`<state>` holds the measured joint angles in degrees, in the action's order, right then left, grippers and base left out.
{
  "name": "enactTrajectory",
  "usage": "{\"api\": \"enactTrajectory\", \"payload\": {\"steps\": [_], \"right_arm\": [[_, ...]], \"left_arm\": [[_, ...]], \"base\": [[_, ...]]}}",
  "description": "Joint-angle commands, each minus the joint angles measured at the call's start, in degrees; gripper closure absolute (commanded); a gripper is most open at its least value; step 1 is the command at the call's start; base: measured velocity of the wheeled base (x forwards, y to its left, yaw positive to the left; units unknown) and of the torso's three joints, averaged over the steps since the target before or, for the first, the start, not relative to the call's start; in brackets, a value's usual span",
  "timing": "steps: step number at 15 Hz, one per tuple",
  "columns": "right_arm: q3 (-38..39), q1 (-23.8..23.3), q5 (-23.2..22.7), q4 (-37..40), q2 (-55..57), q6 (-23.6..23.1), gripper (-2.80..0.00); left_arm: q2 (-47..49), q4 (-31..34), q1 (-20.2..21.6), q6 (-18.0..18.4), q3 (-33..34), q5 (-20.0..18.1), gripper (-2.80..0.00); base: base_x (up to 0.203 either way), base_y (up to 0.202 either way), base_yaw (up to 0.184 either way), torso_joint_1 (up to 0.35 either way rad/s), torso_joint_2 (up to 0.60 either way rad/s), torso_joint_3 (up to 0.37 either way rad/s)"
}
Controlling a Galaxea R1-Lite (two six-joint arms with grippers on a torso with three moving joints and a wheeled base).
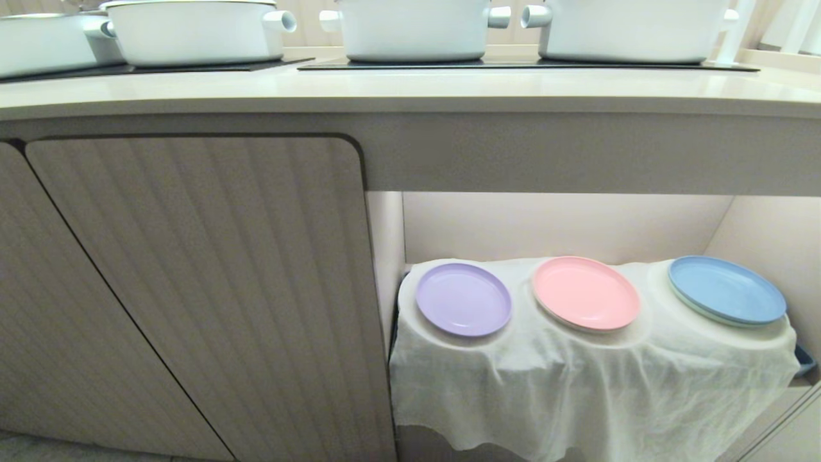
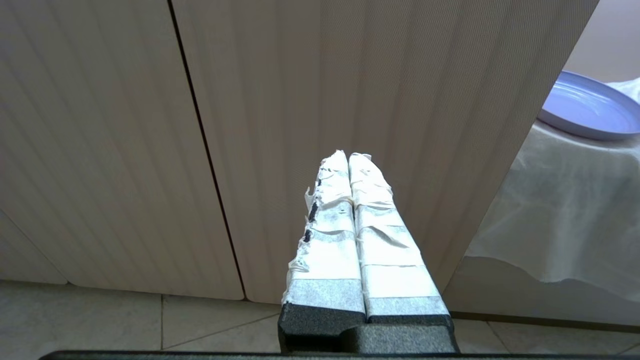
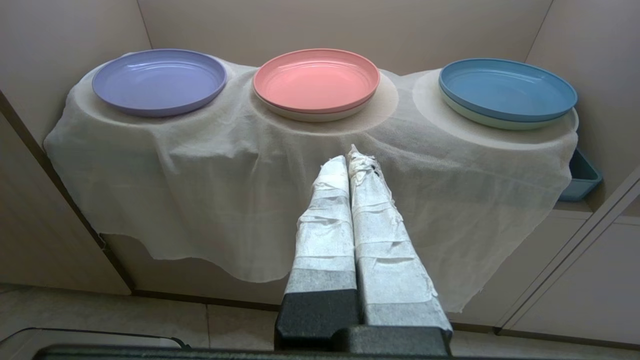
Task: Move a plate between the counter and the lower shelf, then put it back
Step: Pick up the plate in the cupboard
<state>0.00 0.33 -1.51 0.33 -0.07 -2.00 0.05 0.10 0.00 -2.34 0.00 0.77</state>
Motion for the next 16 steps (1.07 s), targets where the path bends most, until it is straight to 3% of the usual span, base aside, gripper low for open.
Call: {"api": "enactTrajectory", "payload": {"steps": [1, 10, 16], "right_arm": [[0.0, 0.0, -0.1, 0.0, 0.1, 0.0, 0.00], [0.0, 0.0, -0.1, -0.1, 0.1, -0.3, 0.00], [-2.5, 0.0, -3.7, 0.3, 0.2, -10.9, 0.00]], "left_arm": [[0.0, 0.0, 0.0, 0.0, 0.0, 0.0, 0.00], [0.0, 0.0, 0.0, 0.0, 0.0, 0.0, 0.00], [0.0, 0.0, 0.1, 0.0, 0.0, 0.0, 0.00]], "base": [[0.000, 0.000, 0.000, 0.000, 0.00, 0.000], [0.000, 0.000, 0.000, 0.000, 0.00, 0.000], [0.000, 0.000, 0.000, 0.000, 0.00, 0.000]]}}
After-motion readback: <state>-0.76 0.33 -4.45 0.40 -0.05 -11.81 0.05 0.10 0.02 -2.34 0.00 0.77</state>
